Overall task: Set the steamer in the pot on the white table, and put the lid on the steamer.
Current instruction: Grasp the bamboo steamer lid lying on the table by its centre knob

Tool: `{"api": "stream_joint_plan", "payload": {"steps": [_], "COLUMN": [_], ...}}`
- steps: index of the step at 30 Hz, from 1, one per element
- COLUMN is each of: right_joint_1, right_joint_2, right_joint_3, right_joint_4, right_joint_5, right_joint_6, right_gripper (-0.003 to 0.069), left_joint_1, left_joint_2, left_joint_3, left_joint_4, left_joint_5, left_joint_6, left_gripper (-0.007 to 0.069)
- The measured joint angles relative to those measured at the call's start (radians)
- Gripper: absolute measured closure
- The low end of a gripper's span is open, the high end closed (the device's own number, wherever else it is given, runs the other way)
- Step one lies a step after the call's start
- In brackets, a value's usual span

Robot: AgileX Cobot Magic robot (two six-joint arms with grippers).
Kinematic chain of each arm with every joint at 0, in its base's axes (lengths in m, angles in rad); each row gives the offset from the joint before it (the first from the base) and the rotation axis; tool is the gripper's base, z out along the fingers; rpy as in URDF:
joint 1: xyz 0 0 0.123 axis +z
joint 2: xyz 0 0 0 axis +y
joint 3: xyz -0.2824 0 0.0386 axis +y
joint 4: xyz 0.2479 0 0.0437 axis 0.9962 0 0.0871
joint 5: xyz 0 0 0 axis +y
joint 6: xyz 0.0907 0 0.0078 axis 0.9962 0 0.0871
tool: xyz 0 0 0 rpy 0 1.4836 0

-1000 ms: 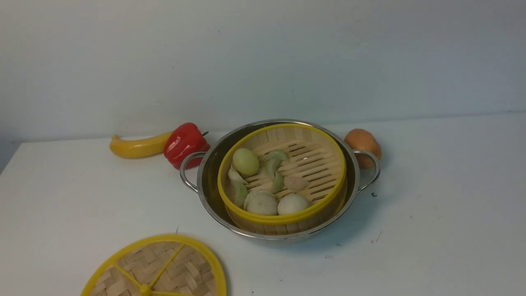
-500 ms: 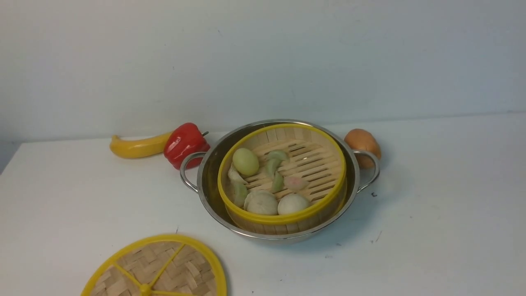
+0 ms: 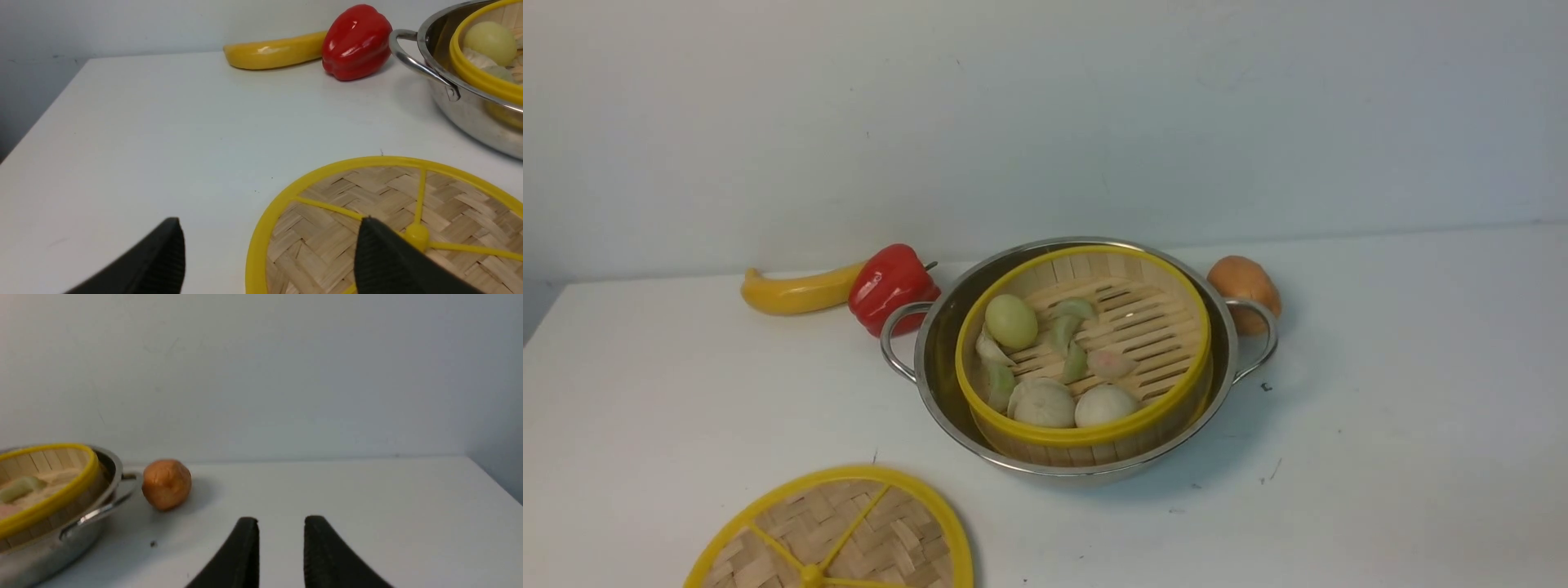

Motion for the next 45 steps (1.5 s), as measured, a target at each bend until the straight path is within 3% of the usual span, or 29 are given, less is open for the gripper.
{"api": "stream_joint_plan", "payload": {"steps": [3, 10, 34, 42, 45], "right_joint_1": [0.023, 0.103, 0.107, 0.107, 0.107], "right_joint_2": [-0.050, -0.077, -0.077, -0.077, -0.077], "right_joint_3": [0.004, 0.004, 0.004, 0.004, 0.004], "right_joint_4": [0.000, 0.001, 0.003, 0.003, 0.003], "right_joint_5": [0.098, 0.117, 0.119, 0.119, 0.121], "right_joint_6": [0.006, 0.008, 0.025, 0.027, 0.027], "right_gripper": [0.0459, 0.0435, 0.0417, 0.0417, 0.0417], "left_joint_1": [0.000, 0.000, 0.000, 0.000, 0.000], "left_joint_2": [0.000, 0.000, 0.000, -0.001, -0.001], "left_joint_3": [0.000, 0.000, 0.000, -0.001, -0.033], "left_joint_4": [0.000, 0.000, -0.004, -0.345, -0.354], "left_joint_5": [0.000, 0.000, -0.022, -0.409, -0.393], "left_joint_6": [0.000, 0.000, -0.005, -0.234, -0.249], "left_gripper": [0.0111, 0.0111, 0.0111, 0.0111, 0.0111]}}
